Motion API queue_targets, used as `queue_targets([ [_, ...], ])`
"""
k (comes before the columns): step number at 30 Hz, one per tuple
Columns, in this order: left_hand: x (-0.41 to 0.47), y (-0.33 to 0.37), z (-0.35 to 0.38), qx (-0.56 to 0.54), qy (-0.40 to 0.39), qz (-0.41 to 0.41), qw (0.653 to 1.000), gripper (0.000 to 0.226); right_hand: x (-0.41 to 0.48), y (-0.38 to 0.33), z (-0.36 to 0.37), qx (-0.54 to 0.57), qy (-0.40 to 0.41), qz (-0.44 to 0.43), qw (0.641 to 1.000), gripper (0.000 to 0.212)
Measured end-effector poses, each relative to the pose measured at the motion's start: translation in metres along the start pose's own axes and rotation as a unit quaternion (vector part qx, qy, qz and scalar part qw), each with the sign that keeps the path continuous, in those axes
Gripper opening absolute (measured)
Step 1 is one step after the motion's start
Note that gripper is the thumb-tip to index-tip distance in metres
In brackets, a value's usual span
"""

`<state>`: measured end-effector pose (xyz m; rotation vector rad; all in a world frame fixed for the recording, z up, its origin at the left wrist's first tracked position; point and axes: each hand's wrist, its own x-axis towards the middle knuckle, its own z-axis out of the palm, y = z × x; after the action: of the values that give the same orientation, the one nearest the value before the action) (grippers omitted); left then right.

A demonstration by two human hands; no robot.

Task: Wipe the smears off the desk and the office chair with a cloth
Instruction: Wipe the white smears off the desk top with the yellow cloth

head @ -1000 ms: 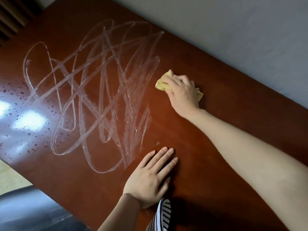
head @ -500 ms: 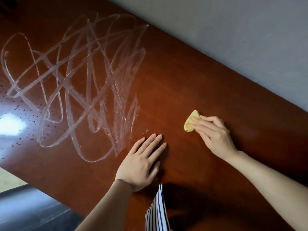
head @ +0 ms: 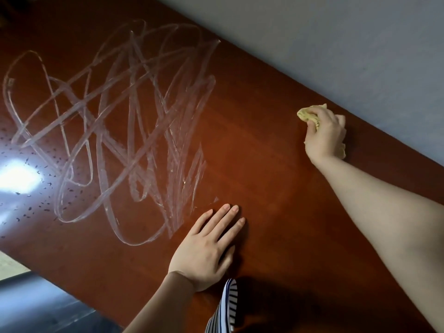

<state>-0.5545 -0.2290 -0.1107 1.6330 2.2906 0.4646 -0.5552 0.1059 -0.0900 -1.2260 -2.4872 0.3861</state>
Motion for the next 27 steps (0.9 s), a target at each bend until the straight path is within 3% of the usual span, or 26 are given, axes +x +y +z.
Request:
queue_targets([
  [2, 0.000, 0.000, -0.001, -0.001, -0.002, -0.001, 1.000, 0.057, 0.000, -0.017, 0.010, -0.009, 0.009, 0.026, 1.000, 0.031],
  [8, 0.000, -0.001, -0.004, -0.016, -0.012, -0.006, 1.000, 0.068, -0.037, -0.076, 0.033, 0.031, -0.036, -0.113, 0.992, 0.028],
  [13, 0.000, -0.002, -0.007, -0.027, -0.018, 0.000, 0.999, 0.075, -0.077, -0.104, 0.038, 0.067, -0.071, -0.106, 0.990, 0.027],
  [22, -0.006, -0.003, -0.010, -0.019, -0.040, 0.050, 0.998, 0.074, -0.129, -0.119, 0.015, 0.075, -0.203, -0.131, 0.967, 0.025],
  [27, -0.006, -0.005, -0.017, -0.009, -0.095, 0.068, 0.993, 0.076, -0.155, -0.120, 0.005, 0.085, -0.221, -0.103, 0.966, 0.025],
])
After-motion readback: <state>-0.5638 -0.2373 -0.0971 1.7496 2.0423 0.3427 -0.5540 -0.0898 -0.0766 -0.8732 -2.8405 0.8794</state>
